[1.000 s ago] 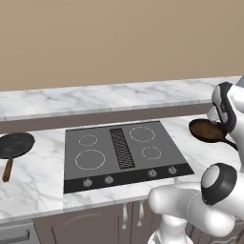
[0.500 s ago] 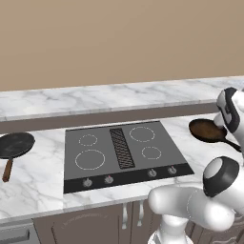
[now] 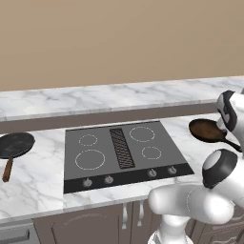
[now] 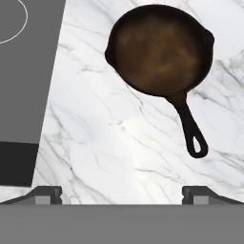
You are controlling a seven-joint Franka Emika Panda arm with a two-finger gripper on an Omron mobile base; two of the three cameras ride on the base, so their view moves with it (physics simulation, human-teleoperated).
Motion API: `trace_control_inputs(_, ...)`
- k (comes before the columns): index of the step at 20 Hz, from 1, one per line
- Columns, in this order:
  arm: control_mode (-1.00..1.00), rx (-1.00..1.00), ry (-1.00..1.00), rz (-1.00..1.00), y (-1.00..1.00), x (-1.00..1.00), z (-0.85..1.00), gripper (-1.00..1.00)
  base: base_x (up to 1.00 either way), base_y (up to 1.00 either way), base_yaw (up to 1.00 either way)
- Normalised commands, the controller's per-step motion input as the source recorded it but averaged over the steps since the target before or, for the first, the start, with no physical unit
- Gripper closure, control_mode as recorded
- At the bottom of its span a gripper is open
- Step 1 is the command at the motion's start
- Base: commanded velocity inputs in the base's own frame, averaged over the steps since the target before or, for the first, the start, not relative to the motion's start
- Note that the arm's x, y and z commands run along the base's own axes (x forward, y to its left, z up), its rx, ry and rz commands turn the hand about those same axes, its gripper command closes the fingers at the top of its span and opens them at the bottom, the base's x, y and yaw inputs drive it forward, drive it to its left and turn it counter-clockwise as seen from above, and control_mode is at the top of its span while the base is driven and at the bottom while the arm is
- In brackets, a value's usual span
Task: Place both pans onto different burners. Then place the mushroom and the steak on different pans.
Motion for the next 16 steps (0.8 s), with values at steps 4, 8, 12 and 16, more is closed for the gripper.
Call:
trace_control_inputs(4, -1.0, -0.01, 0.06, 0.0, -0.2, 0.0, -0.12, -1.0, 0.0, 0.0, 0.0)
trace_control_inputs(8, -1.0, 0.0, 0.0, 0.0, -0.21, 0.03, -0.19, -1.0, 0.0, 0.0, 0.0)
trace_control_inputs(12, -1.0, 0.0, 0.0, 0.0, -0.21, 0.01, -0.24, -1.0, 0.0, 0.0, 0.0)
trace_control_inputs(16, -1.0, 0.0, 0.0, 0.0, -0.19, 0.05, -0.25, -1.0, 0.0, 0.0, 0.0)
